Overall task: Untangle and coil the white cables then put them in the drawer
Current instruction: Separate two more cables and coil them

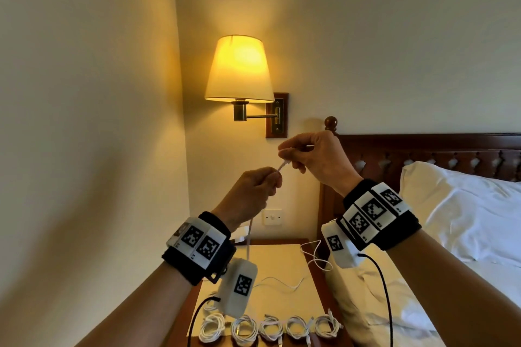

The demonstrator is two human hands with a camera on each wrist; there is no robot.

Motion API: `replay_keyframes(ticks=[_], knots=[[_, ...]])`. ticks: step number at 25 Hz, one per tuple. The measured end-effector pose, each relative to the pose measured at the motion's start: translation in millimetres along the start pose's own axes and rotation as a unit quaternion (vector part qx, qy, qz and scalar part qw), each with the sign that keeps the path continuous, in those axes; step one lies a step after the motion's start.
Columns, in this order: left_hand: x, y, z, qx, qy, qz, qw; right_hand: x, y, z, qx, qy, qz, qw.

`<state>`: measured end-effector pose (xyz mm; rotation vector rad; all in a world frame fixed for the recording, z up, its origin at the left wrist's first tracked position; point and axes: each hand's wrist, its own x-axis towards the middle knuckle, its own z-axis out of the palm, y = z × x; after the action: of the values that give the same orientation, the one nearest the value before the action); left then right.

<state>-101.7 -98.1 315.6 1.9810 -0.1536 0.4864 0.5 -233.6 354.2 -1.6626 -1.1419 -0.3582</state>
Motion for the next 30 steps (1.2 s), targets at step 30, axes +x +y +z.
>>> replay_keyframes(ticks=[30], knots=[[-3,-2,-63,0.293,0.186,0.048,0.937,7,-42,24,0.01,-0.182,0.238,0.954]])
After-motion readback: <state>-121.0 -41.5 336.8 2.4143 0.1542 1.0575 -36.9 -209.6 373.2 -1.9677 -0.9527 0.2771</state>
